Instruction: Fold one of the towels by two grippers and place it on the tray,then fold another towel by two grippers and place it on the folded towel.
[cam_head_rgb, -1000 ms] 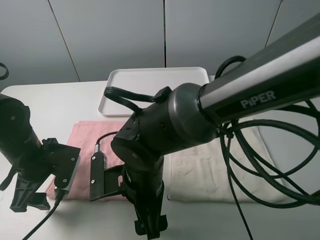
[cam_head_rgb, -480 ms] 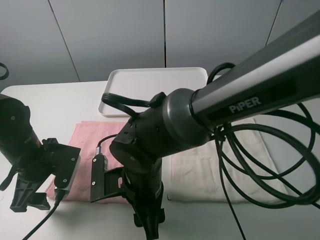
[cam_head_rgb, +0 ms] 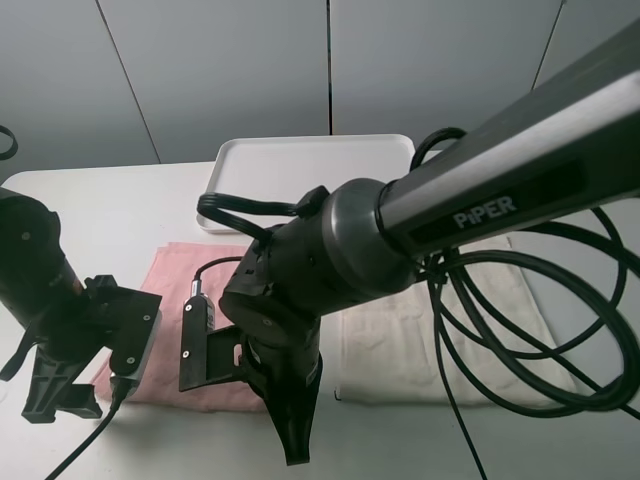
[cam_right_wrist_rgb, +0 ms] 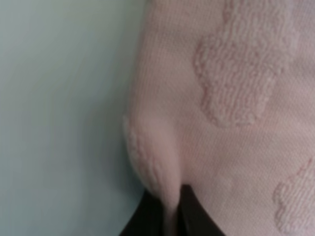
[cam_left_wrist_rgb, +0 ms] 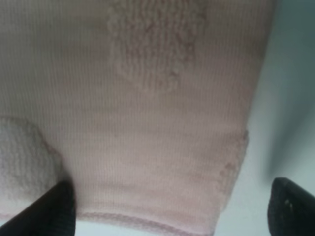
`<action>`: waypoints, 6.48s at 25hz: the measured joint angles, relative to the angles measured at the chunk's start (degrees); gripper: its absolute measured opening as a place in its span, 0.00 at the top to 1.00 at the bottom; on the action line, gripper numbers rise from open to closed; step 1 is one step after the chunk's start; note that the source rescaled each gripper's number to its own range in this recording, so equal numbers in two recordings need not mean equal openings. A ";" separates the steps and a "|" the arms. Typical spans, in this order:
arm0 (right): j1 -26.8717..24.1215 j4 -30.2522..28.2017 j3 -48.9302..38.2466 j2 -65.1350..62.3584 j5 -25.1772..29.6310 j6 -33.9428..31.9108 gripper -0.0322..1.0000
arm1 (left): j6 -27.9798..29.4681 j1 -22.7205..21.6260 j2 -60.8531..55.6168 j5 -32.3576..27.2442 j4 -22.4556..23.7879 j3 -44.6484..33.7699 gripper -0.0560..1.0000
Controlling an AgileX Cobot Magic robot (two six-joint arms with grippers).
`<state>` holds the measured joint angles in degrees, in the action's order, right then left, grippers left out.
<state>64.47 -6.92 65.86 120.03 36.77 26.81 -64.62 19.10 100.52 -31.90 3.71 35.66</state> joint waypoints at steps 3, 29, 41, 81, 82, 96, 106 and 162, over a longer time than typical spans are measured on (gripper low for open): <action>0.00 0.00 0.00 0.00 0.00 -0.21 0.97 | 0.00 0.00 0.00 0.12 0.00 0.00 0.00; 0.00 -0.54 0.00 0.00 -0.37 -9.66 0.97 | 7.19 0.00 -0.04 4.83 0.63 0.00 0.94; -3.37 -0.70 0.28 -9.74 0.35 -18.92 0.97 | 9.04 -5.64 -10.75 0.16 -8.55 2.90 0.95; -13.56 -29.01 6.52 -5.05 -7.37 -62.02 0.14 | 21.79 -8.15 -3.81 30.58 -24.08 8.38 0.12; -13.56 -30.49 6.52 -5.05 -7.44 -64.49 0.06 | 22.17 -8.15 -3.81 30.70 -24.19 8.49 0.06; -20.63 6.56 14.94 -4.91 8.61 -36.53 0.00 | 55.67 -10.63 9.27 -3.84 -6.38 31.16 0.14; -20.85 9.06 14.94 -4.91 11.26 -33.26 0.00 | 62.30 -10.63 17.00 -10.23 -2.97 34.25 0.14; -24.92 27.33 15.59 5.56 -0.48 -33.14 0.00 | 64.62 -10.52 19.51 -12.33 3.00 34.84 0.14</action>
<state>39.55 20.42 81.45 125.59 36.29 -6.33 0.00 8.58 120.03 -44.22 6.71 70.50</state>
